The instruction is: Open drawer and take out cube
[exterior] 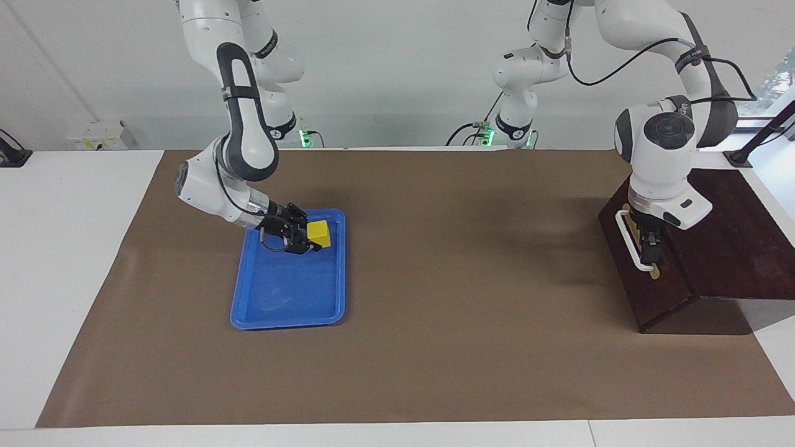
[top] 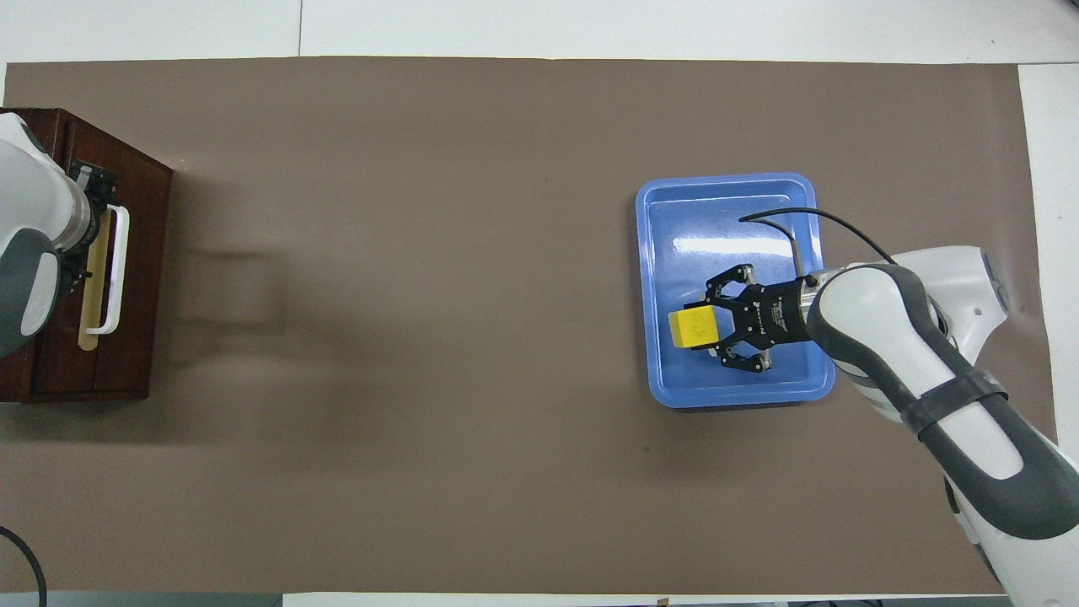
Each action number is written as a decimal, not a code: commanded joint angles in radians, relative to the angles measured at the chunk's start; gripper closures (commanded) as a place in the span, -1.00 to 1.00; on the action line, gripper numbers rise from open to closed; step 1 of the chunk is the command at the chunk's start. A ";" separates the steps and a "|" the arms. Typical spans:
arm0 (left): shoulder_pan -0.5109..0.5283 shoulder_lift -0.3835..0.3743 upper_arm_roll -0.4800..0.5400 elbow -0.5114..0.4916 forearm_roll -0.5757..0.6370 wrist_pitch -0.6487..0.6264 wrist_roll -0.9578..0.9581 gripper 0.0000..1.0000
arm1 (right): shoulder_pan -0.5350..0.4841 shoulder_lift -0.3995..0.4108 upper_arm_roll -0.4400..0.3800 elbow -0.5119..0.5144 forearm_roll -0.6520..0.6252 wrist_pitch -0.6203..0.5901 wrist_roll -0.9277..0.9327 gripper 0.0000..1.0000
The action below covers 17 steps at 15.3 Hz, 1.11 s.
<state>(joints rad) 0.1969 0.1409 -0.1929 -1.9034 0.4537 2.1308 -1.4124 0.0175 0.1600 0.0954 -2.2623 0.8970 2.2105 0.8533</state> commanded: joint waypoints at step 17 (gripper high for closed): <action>-0.083 -0.136 -0.025 0.222 -0.463 -0.382 0.605 -1.00 | 0.015 -0.053 0.000 -0.151 0.114 0.072 -0.117 1.00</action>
<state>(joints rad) 0.1138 0.0487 -0.2231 -1.6814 0.0433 1.8176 -0.9635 0.0351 0.1374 0.0931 -2.3819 0.9805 2.2638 0.7455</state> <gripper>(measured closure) 0.000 0.449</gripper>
